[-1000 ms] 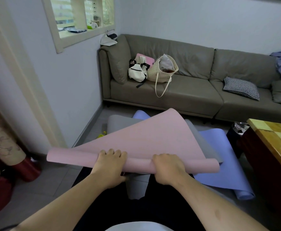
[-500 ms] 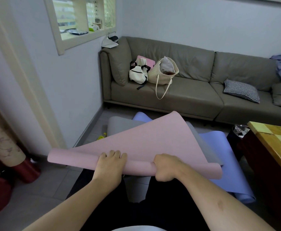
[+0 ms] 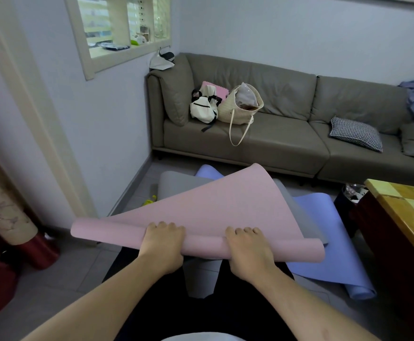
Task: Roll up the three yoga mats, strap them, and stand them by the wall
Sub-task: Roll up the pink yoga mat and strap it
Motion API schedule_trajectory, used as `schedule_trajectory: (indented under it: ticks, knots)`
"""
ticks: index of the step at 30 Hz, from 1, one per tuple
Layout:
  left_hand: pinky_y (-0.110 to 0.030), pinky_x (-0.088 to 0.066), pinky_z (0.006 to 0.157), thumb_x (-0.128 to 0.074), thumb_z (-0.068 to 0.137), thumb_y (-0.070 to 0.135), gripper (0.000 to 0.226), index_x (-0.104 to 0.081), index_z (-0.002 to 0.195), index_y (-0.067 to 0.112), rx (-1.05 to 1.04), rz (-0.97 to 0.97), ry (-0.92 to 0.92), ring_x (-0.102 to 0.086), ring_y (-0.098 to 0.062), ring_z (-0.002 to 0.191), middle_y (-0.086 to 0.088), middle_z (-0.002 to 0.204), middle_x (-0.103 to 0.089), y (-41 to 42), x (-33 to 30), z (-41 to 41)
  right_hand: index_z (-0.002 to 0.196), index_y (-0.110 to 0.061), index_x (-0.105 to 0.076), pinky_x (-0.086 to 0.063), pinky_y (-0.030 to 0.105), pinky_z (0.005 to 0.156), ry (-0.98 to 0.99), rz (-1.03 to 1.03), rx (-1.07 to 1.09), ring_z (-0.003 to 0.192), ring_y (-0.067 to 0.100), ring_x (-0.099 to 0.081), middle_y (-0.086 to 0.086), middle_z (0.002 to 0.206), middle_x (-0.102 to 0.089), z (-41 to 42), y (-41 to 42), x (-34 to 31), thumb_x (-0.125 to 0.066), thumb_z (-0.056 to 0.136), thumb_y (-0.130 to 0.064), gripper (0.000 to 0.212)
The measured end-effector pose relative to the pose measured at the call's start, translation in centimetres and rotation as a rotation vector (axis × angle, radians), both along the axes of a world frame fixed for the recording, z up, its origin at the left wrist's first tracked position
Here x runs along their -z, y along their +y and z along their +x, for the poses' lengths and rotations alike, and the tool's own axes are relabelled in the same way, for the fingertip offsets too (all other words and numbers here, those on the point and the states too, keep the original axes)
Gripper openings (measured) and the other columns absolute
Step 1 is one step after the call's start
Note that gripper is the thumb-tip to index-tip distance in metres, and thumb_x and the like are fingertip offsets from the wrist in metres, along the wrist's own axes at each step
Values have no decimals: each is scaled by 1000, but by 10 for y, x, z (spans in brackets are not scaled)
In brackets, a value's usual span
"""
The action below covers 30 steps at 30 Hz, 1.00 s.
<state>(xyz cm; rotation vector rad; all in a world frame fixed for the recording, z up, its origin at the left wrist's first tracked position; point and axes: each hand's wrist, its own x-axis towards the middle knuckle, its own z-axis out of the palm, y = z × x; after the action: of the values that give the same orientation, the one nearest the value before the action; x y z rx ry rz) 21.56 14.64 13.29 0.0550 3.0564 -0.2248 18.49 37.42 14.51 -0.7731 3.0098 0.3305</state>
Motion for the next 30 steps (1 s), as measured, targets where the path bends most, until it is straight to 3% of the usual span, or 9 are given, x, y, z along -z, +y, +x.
schedule_trajectory:
  ticks: [4, 8, 10, 14, 17, 21, 24, 27, 30]
  knots:
    - [-44, -44, 87, -74, 79, 45, 53, -50, 120, 21, 35, 48, 106, -55, -30, 108, -5, 117, -59, -1, 4, 6, 119, -18, -57, -47, 39, 80, -159, 6, 41, 105, 34, -69, 9, 117, -70, -9, -5, -14, -66, 83, -13, 37]
    - [-43, -47, 63, -94, 42, 37, 62, -58, 88, 18, 120, 19, 161, -55, -31, 74, -7, 83, -58, 1, 14, 7, 124, -20, -64, -55, 39, 90, -282, 23, 76, 110, 34, -69, 9, 122, -68, -16, -6, -22, -66, 82, -16, 42]
    - [-42, -48, 67, -93, 50, 40, 53, -60, 87, 20, 86, 28, 119, -57, -30, 76, -6, 83, -61, 4, 10, 6, 125, -18, -66, -57, 39, 91, -348, 35, 71, 110, 34, -70, 10, 122, -68, -19, -9, -27, -66, 81, -16, 44]
    - [-41, -41, 95, -65, 89, 44, 35, -60, 117, 23, 36, -53, 69, -60, -31, 111, -5, 117, -65, 4, 0, -1, 125, -17, -66, -58, 37, 88, -391, 73, 49, 109, 33, -70, 11, 121, -68, -21, -9, -29, -67, 81, -17, 44]
    - [-40, -42, 96, -62, 90, 49, 37, -62, 118, 25, 32, -35, -21, -62, -30, 112, -4, 120, -67, 4, -11, -3, 125, -17, -57, -55, 40, 86, -267, 28, -1, 110, 34, -66, 9, 121, -65, -15, -3, -25, -70, 82, -22, 45]
    - [-38, -47, 96, -60, 87, 38, 34, -63, 119, 24, -13, 27, -113, -66, -29, 113, -4, 123, -68, 0, -21, -9, 117, -18, -53, -48, 44, 80, 41, -1, -141, 97, 31, -61, 5, 110, -62, 1, 6, -7, -77, 81, -38, 48]
    - [-38, -46, 95, -61, 89, 42, 37, -62, 121, 24, 12, 19, -156, -66, -29, 113, -4, 124, -67, 5, -26, -7, 116, -17, -52, -47, 42, 81, 4, -6, -105, 95, 30, -65, 6, 109, -67, 3, 5, -2, -78, 84, -32, 44]
    - [-41, -43, 93, -63, 91, 46, 41, -57, 124, 23, 25, -3, -56, -59, -29, 115, -3, 125, -62, 7, -17, -1, 115, -18, -54, -48, 40, 78, -68, -14, -49, 98, 33, -69, 7, 111, -69, -4, -1, -10, -70, 83, -17, 36]
    - [-42, -45, 80, -80, 74, 41, 51, -55, 114, 22, 105, 40, 54, -56, -28, 103, -2, 111, -58, 4, -2, 6, 117, -18, -60, -52, 39, 83, -153, -10, -14, 104, 34, -69, 8, 116, -70, -7, -2, -15, -67, 83, -14, 36]
